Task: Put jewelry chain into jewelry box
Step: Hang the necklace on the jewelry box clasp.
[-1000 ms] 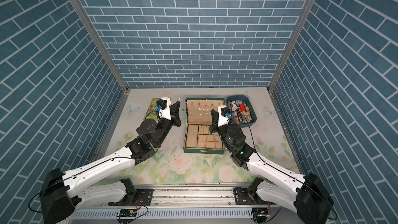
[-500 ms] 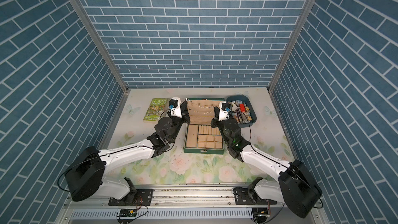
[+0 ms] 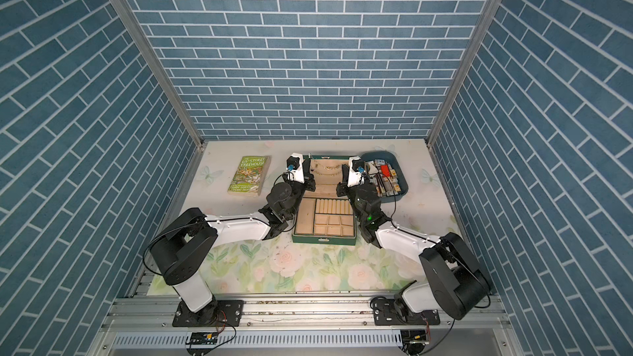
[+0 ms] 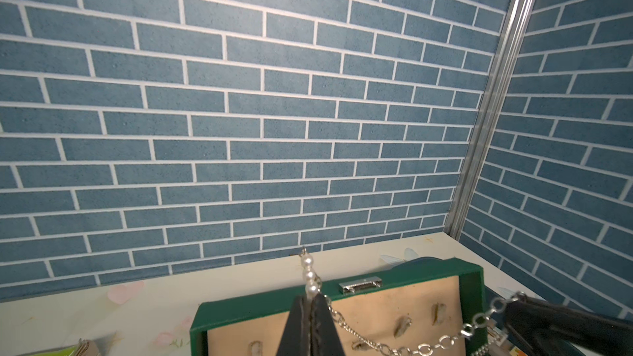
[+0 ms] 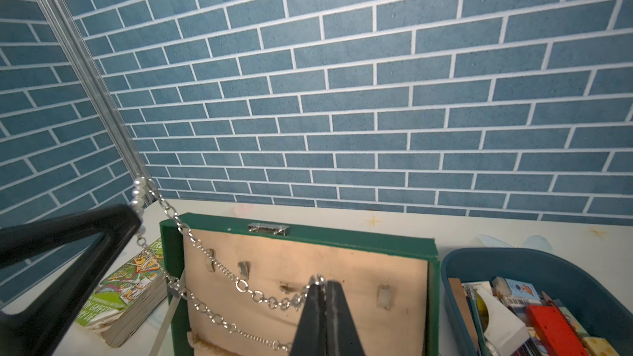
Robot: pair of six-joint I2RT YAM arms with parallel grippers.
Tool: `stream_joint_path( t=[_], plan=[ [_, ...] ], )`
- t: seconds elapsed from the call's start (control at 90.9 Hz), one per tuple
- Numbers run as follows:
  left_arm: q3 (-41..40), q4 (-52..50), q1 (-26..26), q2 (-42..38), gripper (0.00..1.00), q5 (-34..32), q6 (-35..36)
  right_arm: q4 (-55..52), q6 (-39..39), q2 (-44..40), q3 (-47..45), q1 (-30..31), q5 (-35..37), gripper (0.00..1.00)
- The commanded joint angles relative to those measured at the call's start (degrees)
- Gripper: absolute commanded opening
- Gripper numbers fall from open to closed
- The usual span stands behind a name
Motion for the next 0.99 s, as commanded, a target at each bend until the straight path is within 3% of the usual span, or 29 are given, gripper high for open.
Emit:
stream_joint_path(
  t=[0.0,0.979],
  plan=[
    [1.7,6.4,0.9,1.6,0.0,1.0,1.2,5.5,-1.8,1.5,2.1,-1.1,-2.8,0.0],
    [6.9,9.8,3.9,8.1,0.0,4.5,1.5,10.4,-1.7,8.5,5.7,-4.7,-8.6,0.0]
  ],
)
